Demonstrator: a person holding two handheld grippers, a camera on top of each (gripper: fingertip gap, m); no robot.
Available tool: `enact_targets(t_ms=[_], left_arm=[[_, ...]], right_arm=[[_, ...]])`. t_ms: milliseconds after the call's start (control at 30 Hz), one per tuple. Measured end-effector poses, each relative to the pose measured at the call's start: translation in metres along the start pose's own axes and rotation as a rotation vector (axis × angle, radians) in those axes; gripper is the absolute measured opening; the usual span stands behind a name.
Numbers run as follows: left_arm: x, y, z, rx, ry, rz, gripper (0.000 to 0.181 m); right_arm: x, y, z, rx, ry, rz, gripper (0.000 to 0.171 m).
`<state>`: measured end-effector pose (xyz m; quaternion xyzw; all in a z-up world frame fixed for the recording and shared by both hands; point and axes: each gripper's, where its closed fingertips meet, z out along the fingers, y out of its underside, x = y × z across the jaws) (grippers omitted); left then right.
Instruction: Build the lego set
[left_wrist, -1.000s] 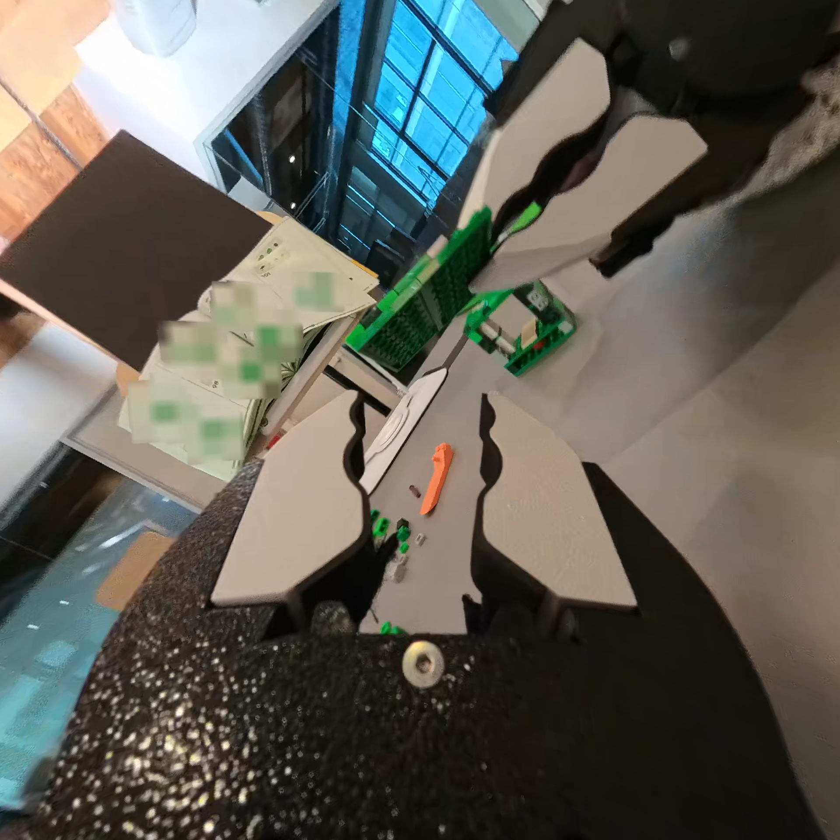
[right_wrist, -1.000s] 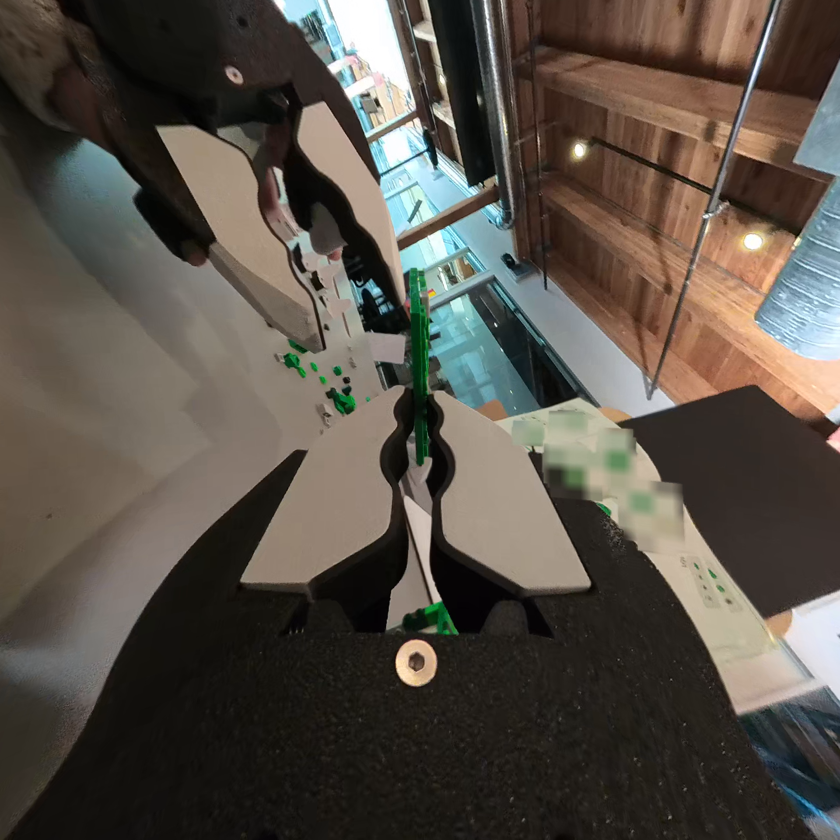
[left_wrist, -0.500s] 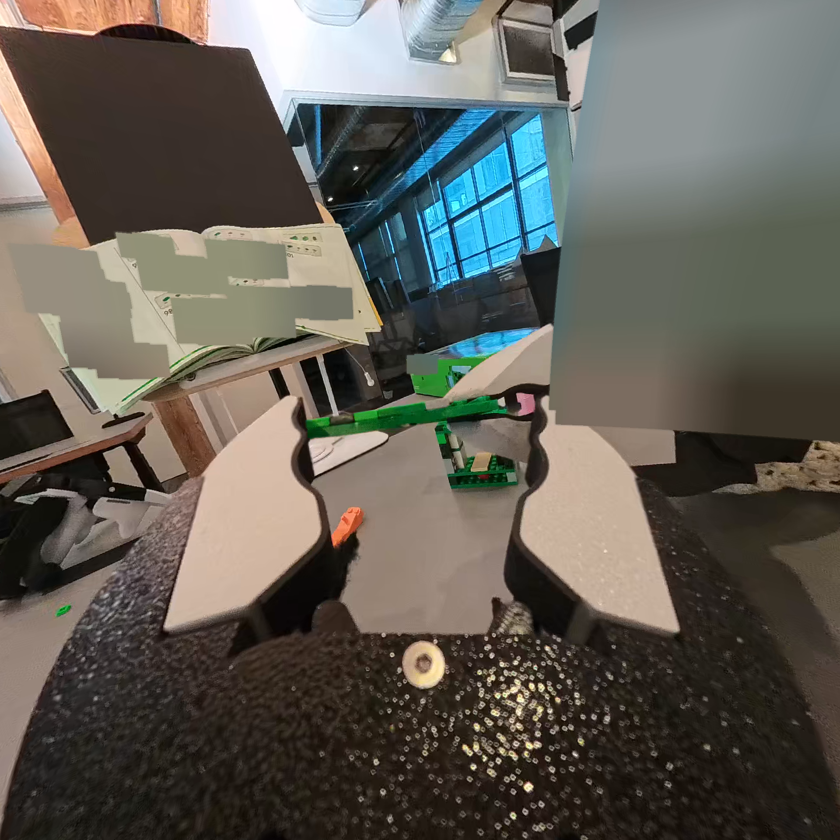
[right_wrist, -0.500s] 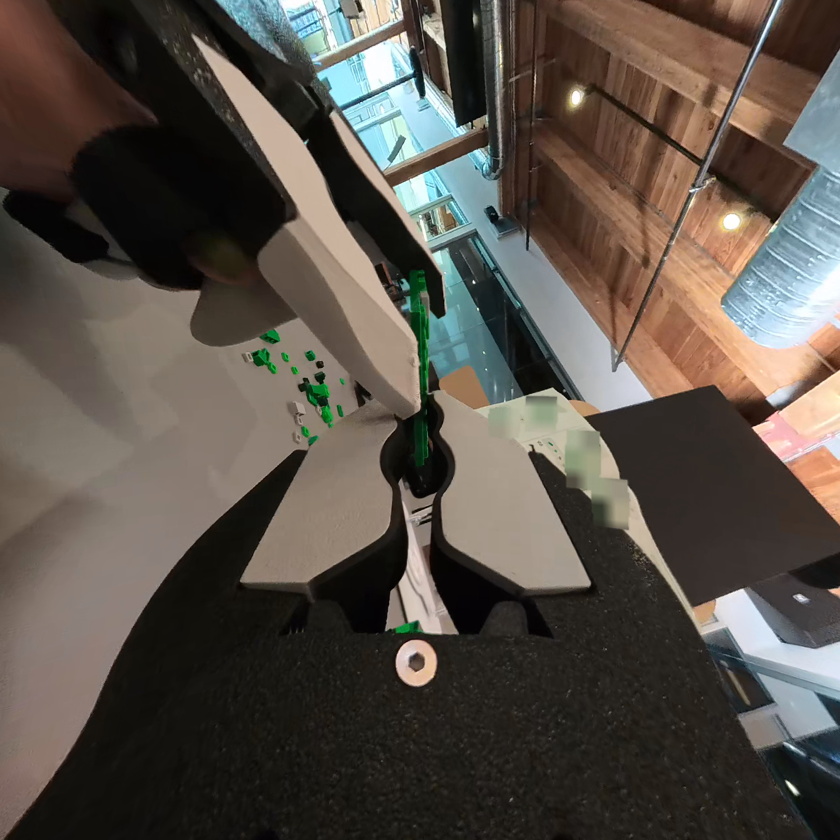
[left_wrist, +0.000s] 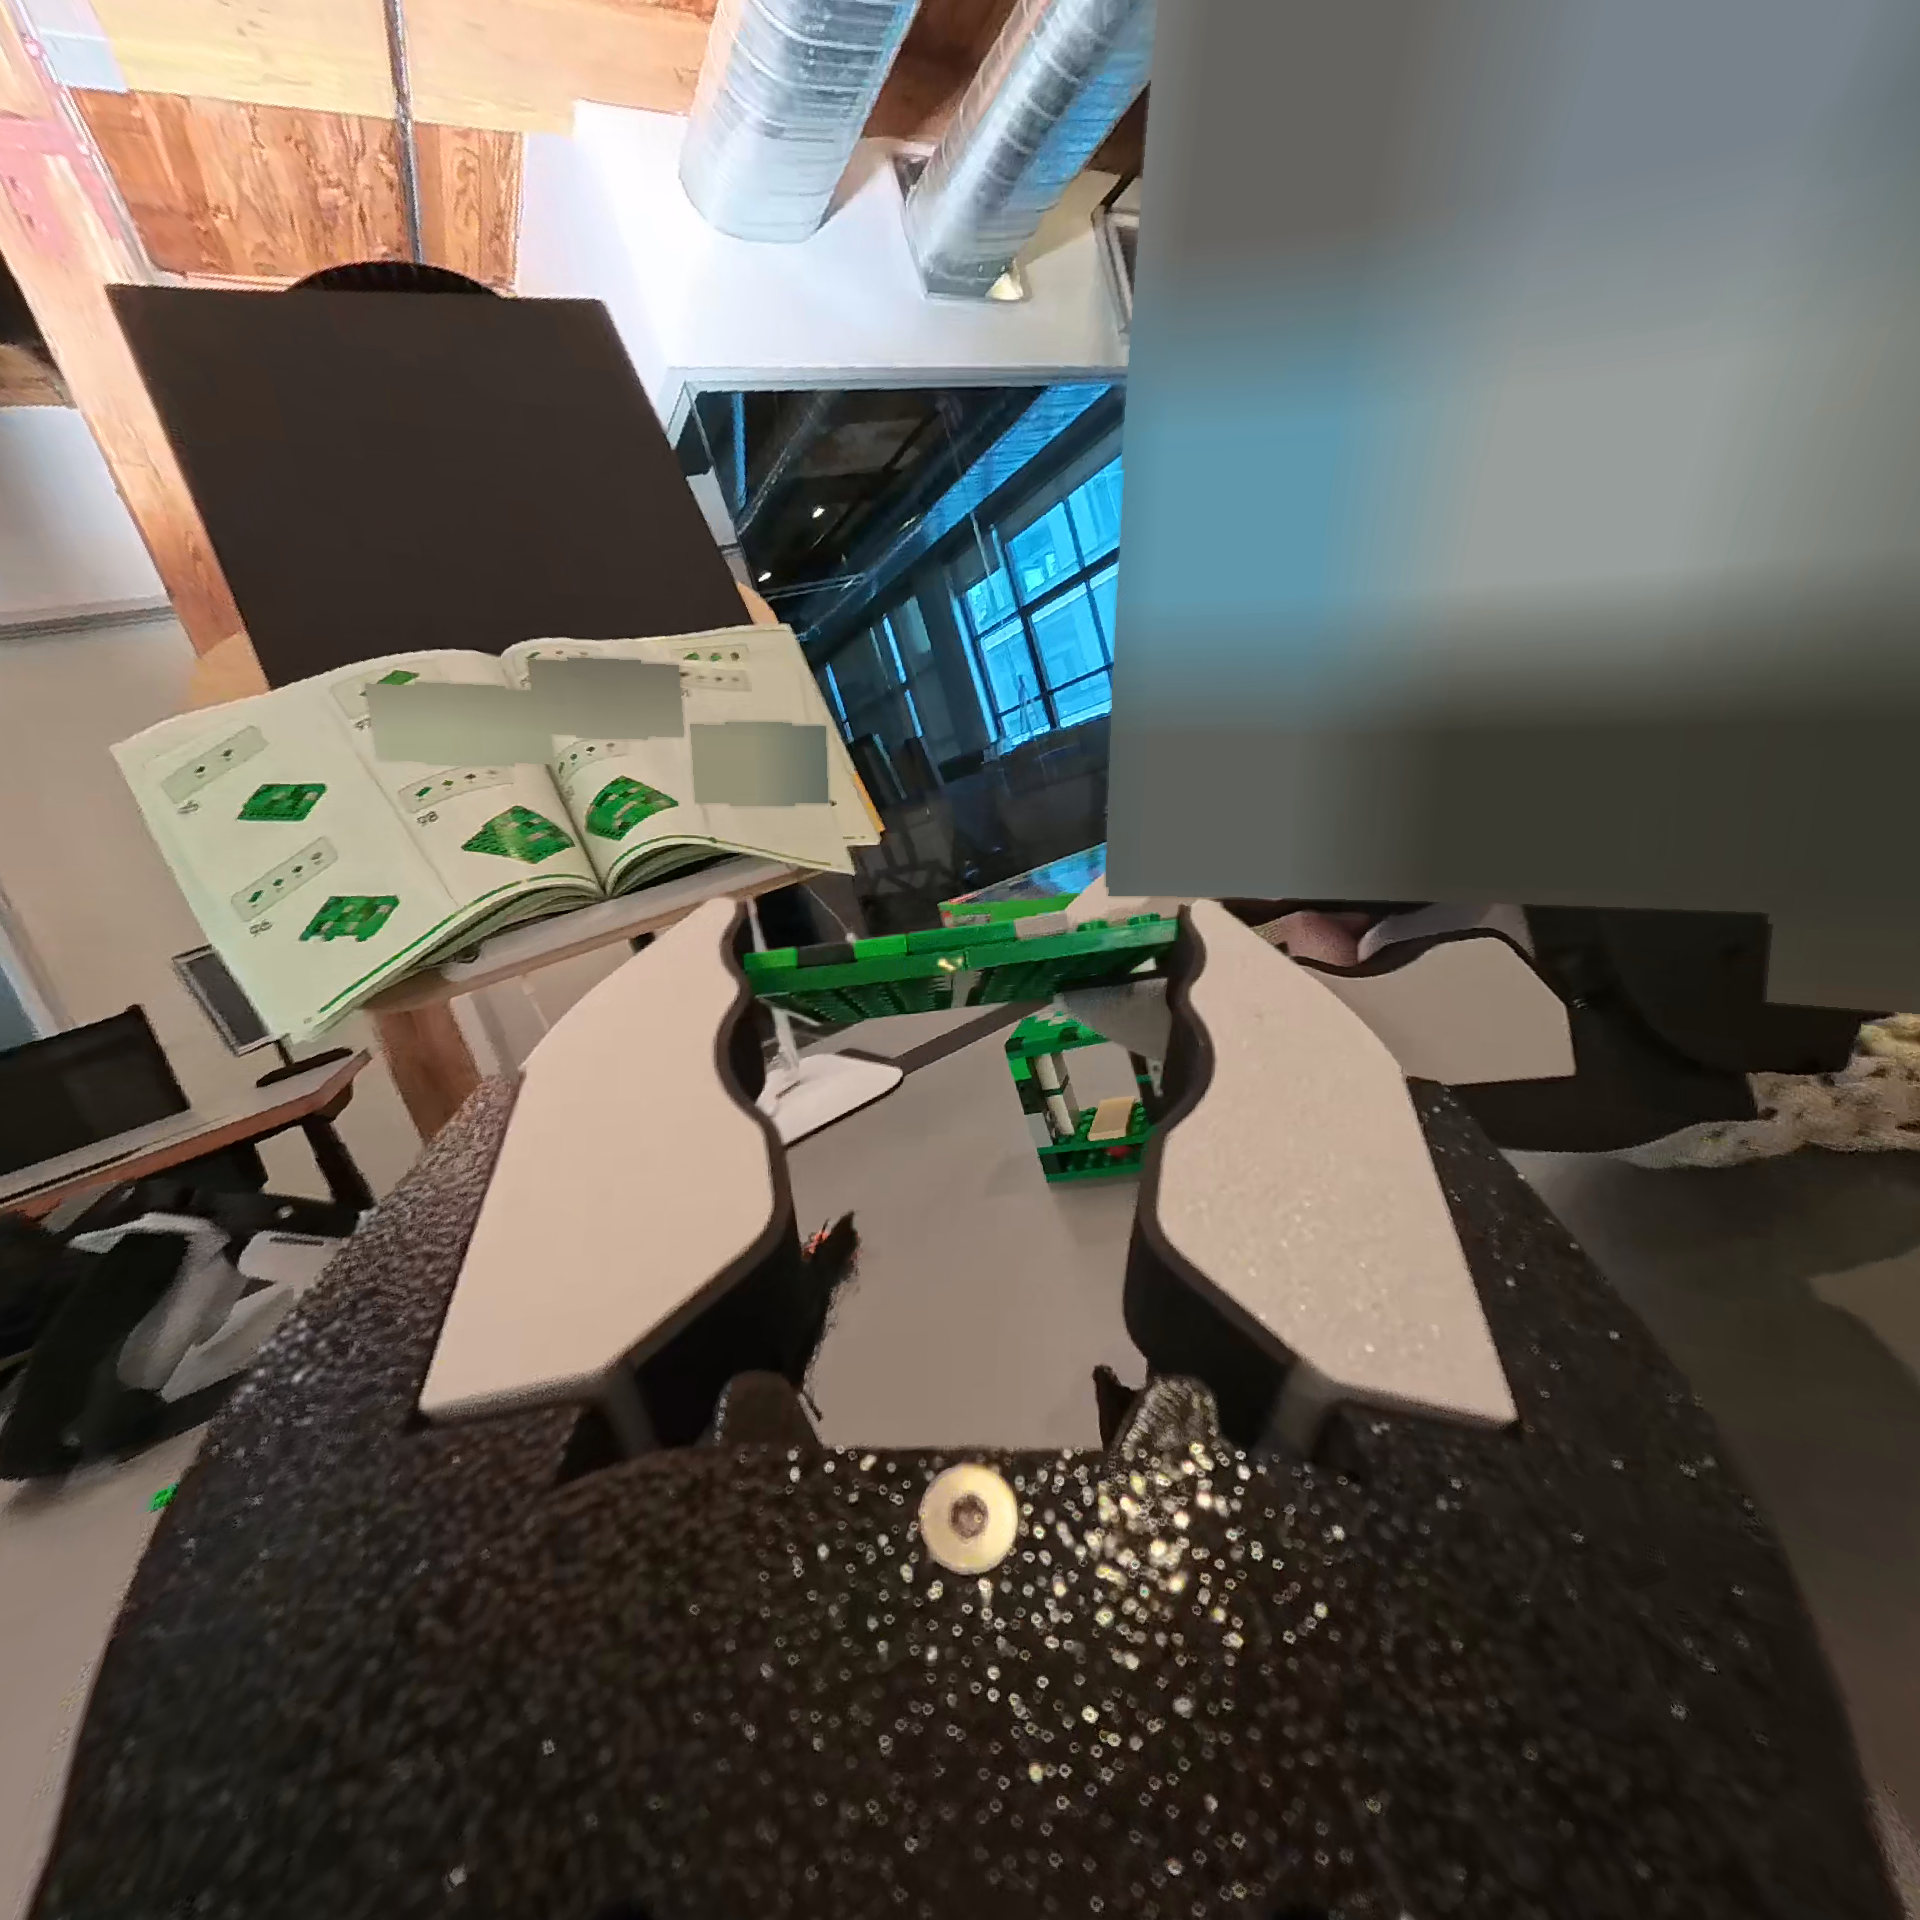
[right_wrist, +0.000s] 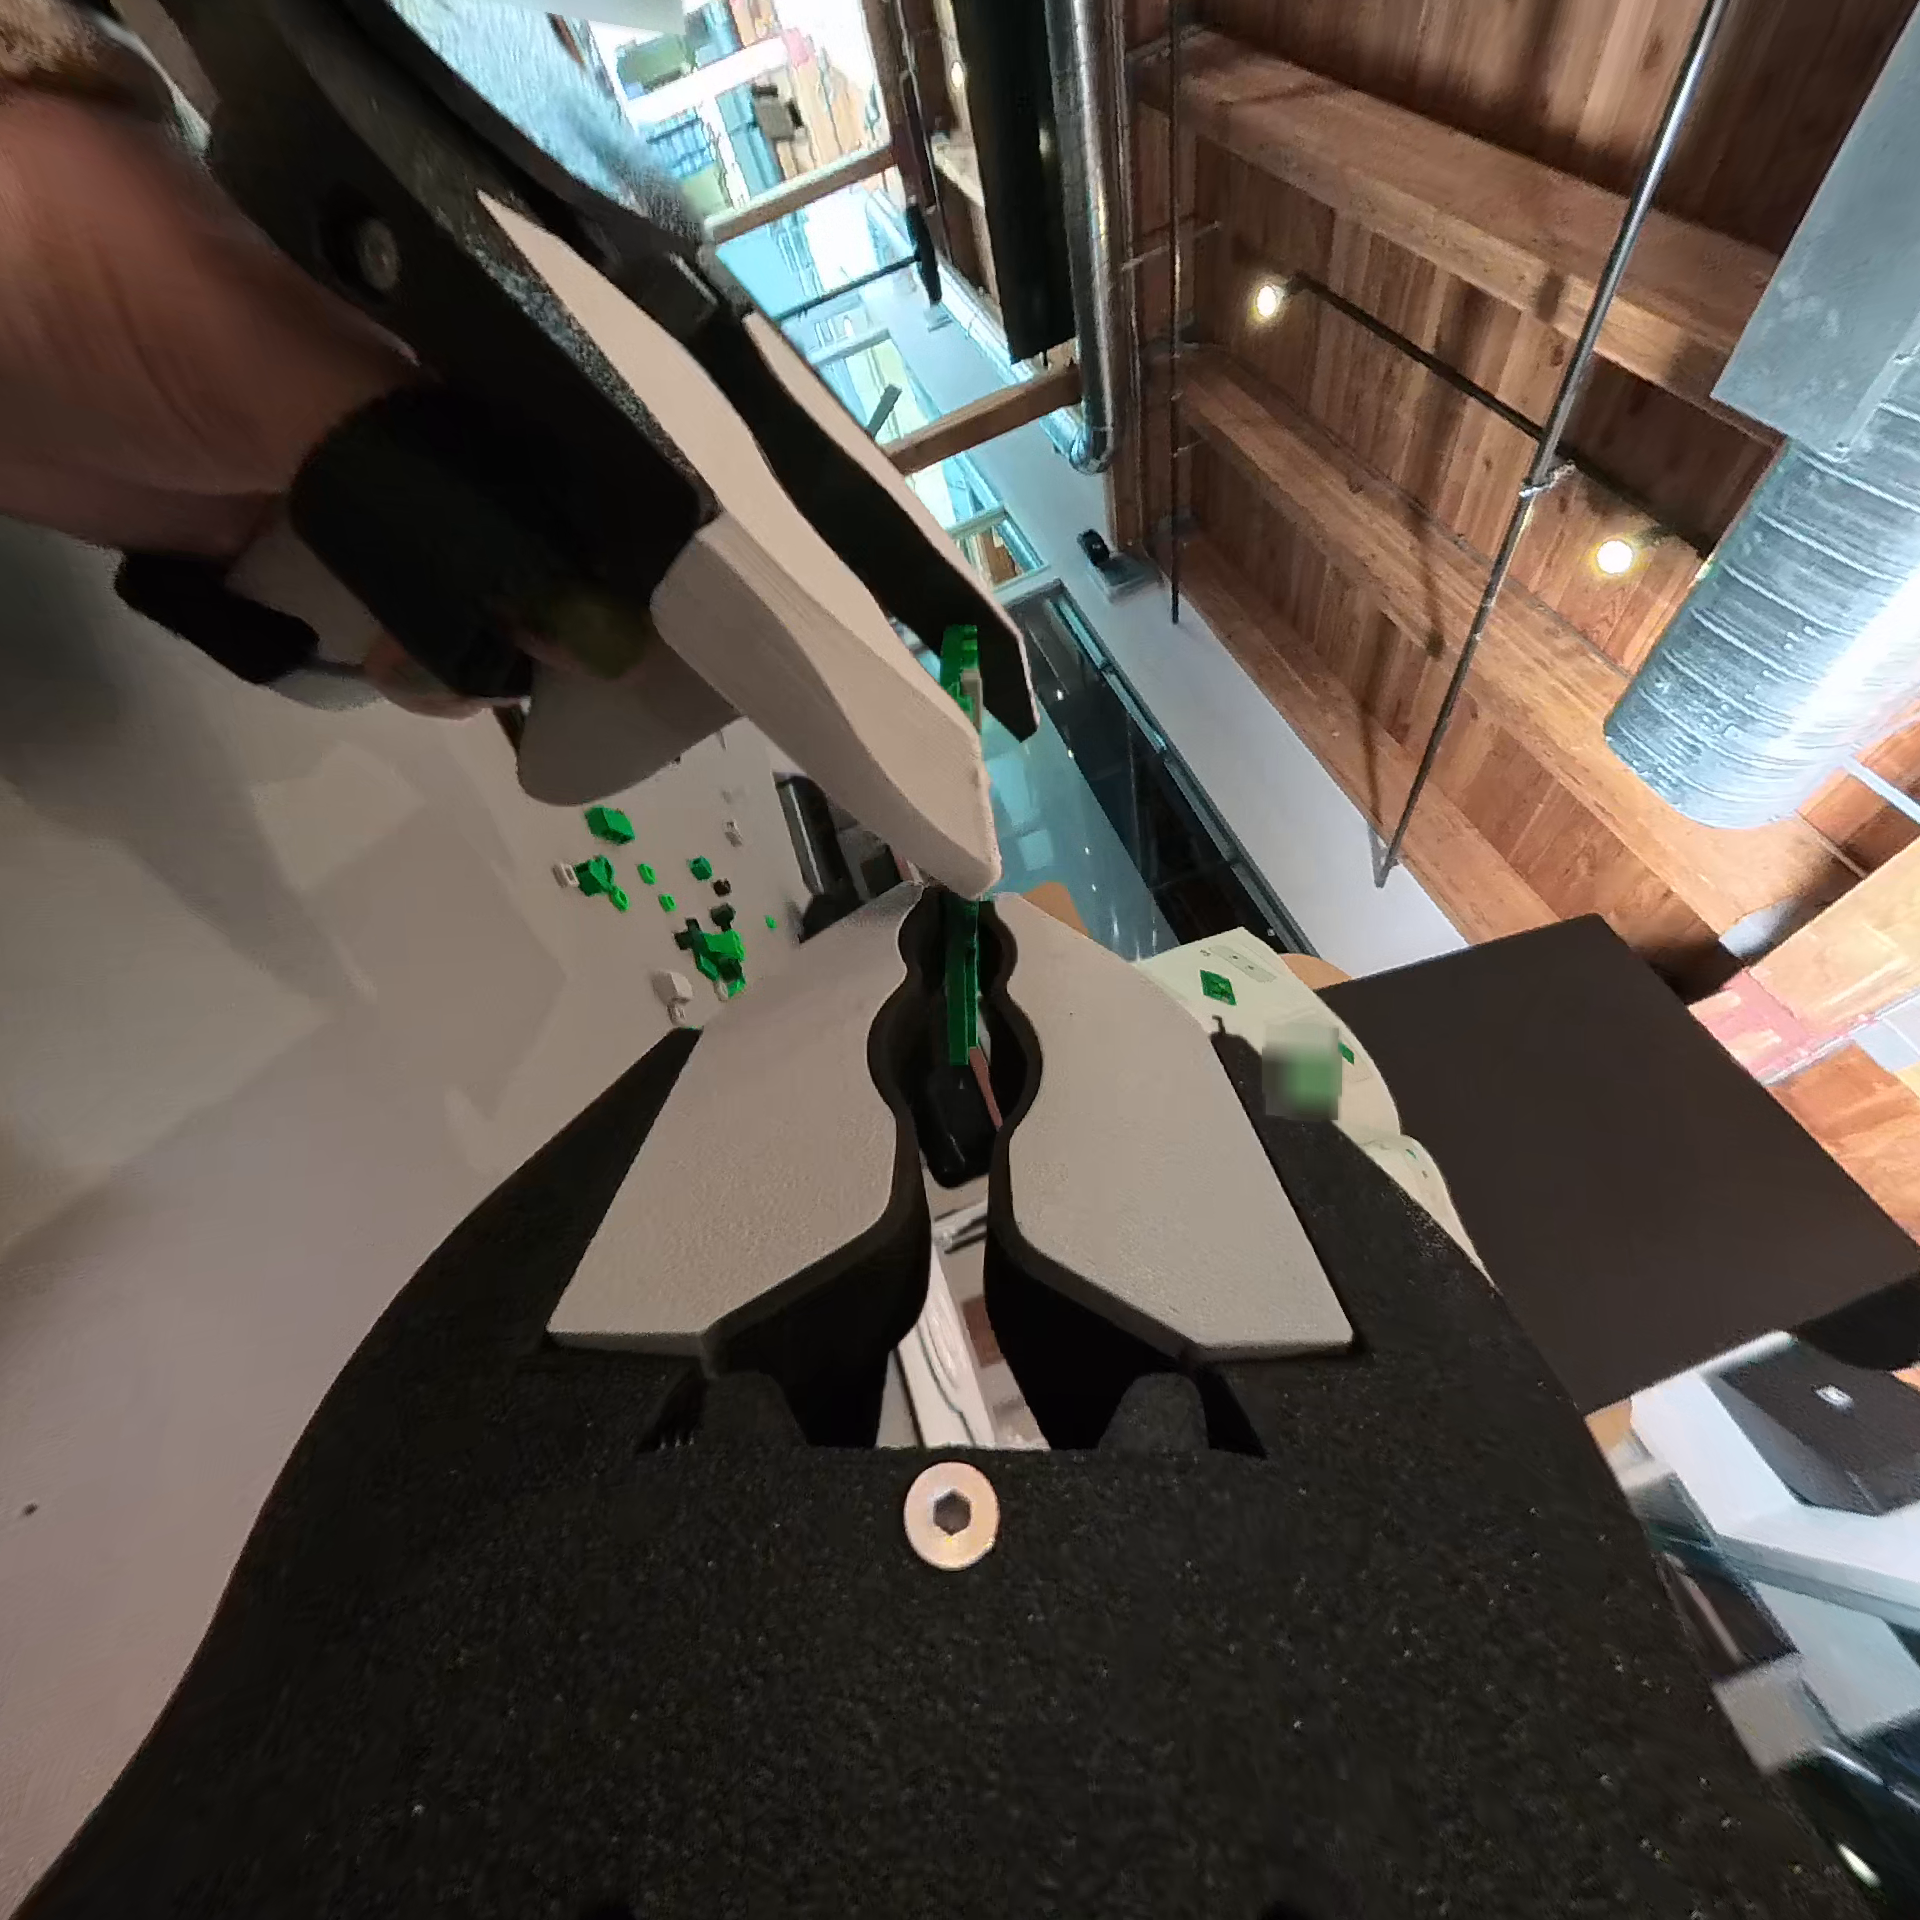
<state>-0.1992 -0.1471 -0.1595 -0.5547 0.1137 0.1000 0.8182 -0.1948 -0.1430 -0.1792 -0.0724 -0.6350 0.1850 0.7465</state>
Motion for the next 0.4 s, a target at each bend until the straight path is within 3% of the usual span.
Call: enact_targets(t_ms=[200, 400], left_arm=[[0.004, -0.006, -0.008, 0.05, 0.197, -0.195, 0.075], [-0.009, -0.02, -0.032, 0.16, 0.56, -0.772, 0.075]], right_arm=[[0.008, -0.003, -0.014, 0.09, 0.007, 0.105, 0.033], [0.01, 0.005, -0.032, 0.165, -0.015, 0.293, 0.037]])
